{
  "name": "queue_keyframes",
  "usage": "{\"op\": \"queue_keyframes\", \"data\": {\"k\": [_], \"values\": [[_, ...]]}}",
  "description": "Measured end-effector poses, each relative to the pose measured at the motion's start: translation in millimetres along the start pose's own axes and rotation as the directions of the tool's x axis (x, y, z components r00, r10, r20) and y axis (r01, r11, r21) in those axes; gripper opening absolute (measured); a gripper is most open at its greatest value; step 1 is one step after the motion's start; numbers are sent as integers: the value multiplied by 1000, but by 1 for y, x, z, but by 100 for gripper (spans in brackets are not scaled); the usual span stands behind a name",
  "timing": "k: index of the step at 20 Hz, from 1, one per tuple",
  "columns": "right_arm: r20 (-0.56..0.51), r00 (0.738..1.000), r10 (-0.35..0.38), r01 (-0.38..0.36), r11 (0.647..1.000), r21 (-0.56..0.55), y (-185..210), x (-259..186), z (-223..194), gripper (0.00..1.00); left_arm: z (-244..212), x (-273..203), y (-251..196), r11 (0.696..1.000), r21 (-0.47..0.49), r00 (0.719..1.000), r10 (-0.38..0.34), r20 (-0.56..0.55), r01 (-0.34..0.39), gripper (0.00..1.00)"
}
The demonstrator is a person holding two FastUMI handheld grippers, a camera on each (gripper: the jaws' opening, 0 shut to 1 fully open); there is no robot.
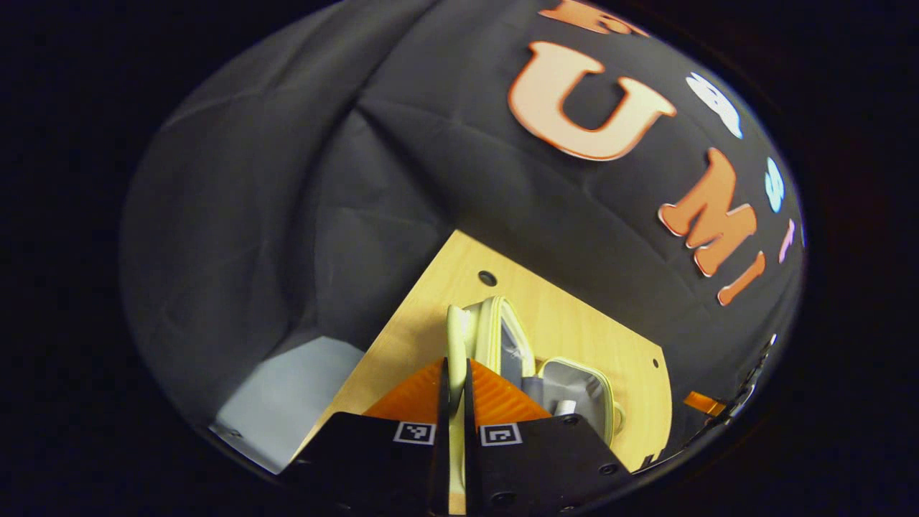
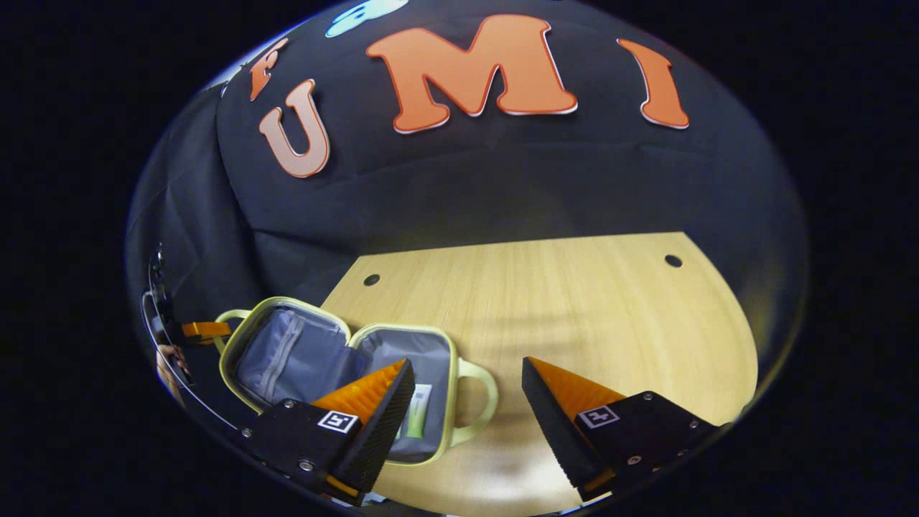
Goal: First open the suitcase, pack the skin care products into it, and then close the suitcase.
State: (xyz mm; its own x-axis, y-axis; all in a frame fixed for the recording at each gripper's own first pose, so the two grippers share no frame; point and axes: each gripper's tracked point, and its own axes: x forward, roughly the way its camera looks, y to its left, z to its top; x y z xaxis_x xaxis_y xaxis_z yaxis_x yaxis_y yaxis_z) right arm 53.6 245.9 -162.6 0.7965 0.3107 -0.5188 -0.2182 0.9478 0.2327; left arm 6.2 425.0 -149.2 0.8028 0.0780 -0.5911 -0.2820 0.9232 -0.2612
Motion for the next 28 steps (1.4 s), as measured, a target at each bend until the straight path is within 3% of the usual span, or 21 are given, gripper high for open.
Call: {"op": "queue_keyframes", "data": {"k": [4, 9, 15, 18, 24, 28], "values": [[127, 990, -62, 69, 996, -56, -46, -27, 29, 95, 9, -27, -76, 989, 149, 999, 12, 48, -19, 8], [188, 976, -108, 120, 991, -53, -87, -56, 38, 95, -3, -34, -166, 934, 353, 996, 20, 84, -49, 9], [217, 966, -139, 152, 988, -43, -117, -63, 46, 95, -37, -22, -267, 904, 424, 994, -88, 65, 52, 9], [227, 963, -145, 160, 986, -49, -130, -66, 46, 95, -56, -12, -294, 886, 460, 995, -86, 49, 54, 9], [202, 958, -205, 207, 978, 11, -166, -76, 28, 96, -135, 22, -362, 803, 575, 987, -121, -103, 159, 9], [162, 943, -290, 291, 956, 18, -202, -80, 9, 96, -223, 67, -398, 750, 595, 949, -140, -283, 288, 9]]}}
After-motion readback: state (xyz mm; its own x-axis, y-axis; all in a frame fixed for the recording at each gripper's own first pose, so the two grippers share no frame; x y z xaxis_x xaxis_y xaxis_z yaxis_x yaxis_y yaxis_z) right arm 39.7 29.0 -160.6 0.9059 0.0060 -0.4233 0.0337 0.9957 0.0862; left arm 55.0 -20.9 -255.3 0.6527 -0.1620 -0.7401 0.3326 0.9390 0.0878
